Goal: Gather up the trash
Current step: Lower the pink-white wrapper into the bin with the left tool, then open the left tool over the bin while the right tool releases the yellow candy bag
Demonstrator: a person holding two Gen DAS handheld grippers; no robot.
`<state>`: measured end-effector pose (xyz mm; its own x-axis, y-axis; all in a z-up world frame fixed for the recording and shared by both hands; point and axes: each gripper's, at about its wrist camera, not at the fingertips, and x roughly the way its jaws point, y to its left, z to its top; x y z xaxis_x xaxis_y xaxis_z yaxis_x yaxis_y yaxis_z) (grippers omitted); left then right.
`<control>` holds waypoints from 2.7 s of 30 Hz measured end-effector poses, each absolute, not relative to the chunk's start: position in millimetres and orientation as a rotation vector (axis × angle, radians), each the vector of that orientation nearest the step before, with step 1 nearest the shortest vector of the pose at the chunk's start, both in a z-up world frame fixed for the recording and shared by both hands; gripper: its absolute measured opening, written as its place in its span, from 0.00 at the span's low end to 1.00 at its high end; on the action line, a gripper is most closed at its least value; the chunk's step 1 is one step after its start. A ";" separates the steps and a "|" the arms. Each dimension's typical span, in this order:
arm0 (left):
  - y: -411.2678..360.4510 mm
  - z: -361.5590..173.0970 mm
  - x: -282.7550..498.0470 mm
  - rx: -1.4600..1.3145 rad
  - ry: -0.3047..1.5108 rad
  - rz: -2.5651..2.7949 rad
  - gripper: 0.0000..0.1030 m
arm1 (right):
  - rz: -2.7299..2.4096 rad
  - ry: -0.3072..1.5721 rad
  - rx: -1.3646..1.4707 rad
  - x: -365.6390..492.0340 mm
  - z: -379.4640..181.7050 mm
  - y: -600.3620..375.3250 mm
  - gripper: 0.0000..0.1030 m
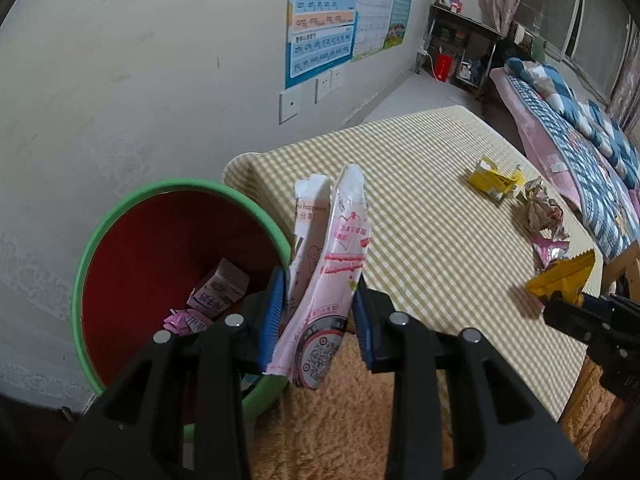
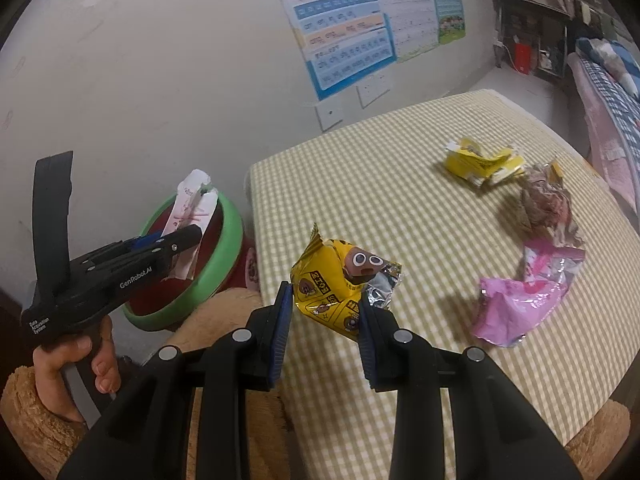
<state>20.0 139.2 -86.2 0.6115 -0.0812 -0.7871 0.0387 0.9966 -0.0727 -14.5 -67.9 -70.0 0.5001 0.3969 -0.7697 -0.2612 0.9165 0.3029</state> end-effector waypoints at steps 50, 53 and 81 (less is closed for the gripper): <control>257.9 -124.9 -8.4 -0.160 0.997 0.200 0.61 | 0.267 0.964 0.213 50.7 -72.6 -69.6 0.64; 250.6 -122.2 -4.8 -0.145 0.990 0.199 0.61 | 0.098 0.949 0.256 42.8 -83.0 -127.0 0.65; 91.0 -79.0 21.0 0.060 0.949 -0.043 0.66 | 0.050 1.091 0.708 4.6 -166.3 -246.6 0.26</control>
<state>21.0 91.0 -79.0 0.5820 -0.0108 -0.8131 0.0633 0.9975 0.0321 4.6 -246.6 -166.3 0.4830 0.3716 -0.7928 0.2978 0.7818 0.5479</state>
